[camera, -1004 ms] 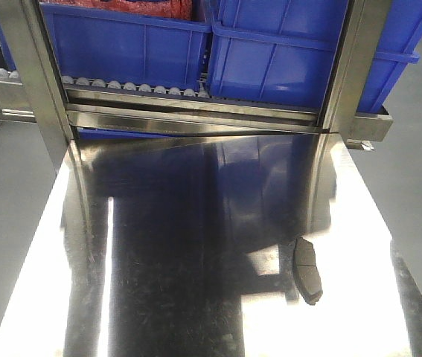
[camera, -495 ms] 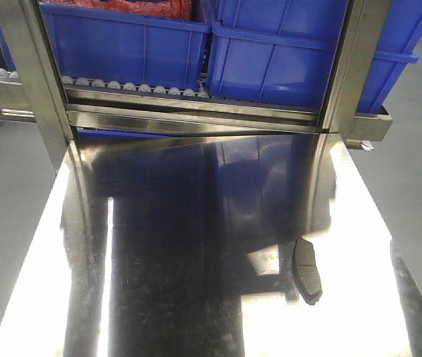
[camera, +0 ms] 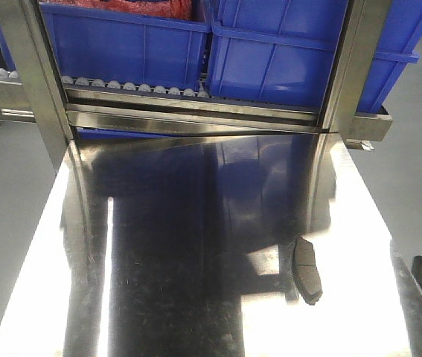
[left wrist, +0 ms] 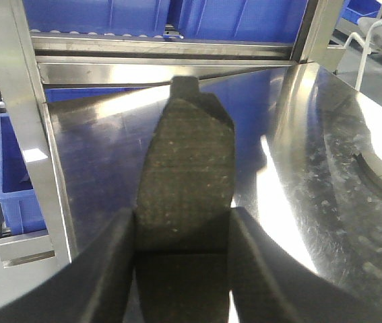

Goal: Move and align brake pads A on conveyor
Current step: 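Lower the right gripper onto the other brake pad and close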

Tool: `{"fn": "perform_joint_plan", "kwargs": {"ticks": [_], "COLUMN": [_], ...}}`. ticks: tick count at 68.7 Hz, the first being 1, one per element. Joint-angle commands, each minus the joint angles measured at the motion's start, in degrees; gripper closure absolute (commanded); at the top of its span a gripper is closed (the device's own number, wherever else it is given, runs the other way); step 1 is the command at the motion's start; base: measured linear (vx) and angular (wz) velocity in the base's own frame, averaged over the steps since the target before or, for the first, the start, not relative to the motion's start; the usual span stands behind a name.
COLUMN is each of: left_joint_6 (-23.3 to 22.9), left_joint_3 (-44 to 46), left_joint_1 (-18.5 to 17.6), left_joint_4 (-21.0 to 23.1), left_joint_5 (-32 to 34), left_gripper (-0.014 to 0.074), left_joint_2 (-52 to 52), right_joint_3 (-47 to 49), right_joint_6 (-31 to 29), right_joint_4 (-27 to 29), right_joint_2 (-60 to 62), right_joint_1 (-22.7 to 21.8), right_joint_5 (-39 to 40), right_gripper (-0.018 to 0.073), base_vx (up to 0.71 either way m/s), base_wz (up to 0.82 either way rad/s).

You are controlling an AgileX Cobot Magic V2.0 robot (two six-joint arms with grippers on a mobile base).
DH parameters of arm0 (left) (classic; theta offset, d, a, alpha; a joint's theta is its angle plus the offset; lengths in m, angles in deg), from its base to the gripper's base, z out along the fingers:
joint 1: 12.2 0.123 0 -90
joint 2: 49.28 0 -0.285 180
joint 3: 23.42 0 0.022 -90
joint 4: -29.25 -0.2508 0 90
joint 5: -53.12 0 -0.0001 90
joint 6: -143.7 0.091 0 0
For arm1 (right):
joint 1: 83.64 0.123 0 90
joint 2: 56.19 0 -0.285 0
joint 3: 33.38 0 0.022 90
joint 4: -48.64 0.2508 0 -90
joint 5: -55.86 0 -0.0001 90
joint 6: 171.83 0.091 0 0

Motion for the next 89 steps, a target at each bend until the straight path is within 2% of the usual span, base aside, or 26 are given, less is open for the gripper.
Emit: {"fn": "perform_joint_plan", "kwargs": {"ticks": [1,12,26,38,53,89], "left_joint_6": [-0.09,-0.09,-0.09,-0.09,-0.09,-0.09], "left_joint_3": [1.39,1.39,1.39,1.39,1.39,1.39], "left_joint_1": [-0.20,-0.20,-0.20,-0.20,-0.20,-0.20], "left_joint_4": [-0.08,-0.08,-0.08,-0.08,-0.08,-0.08], "left_joint_5": [5.02,5.02,5.02,5.02,5.02,5.02], "left_gripper": [0.0516,0.0516,0.0516,0.0516,0.0516,0.0516], "left_joint_2": [0.47,0.47,0.47,0.47,0.47,0.47], "right_joint_3": [4.77,10.86,18.35,23.21,28.69,36.94], "right_joint_6": [3.14,5.45,5.91,5.43,8.43,8.61], "right_joint_4": [-0.61,-0.61,1.55,6.97,6.70,7.01], "right_joint_2": [-7.08,-20.00,-35.69,-46.13,-57.07,-74.30], "right_joint_1": [-0.03,-0.03,0.02,0.69,6.91,6.92], "right_joint_5": [1.00,-4.25,-10.20,-9.36,-9.62,-9.33], "right_gripper": [-0.0116,-0.0094,-0.0013,0.0007,0.0007,0.0007], "base_vx": [0.00,0.00,0.00,0.00,0.00,0.00], "base_wz": [0.00,0.00,0.00,0.00,0.00,0.00]}}
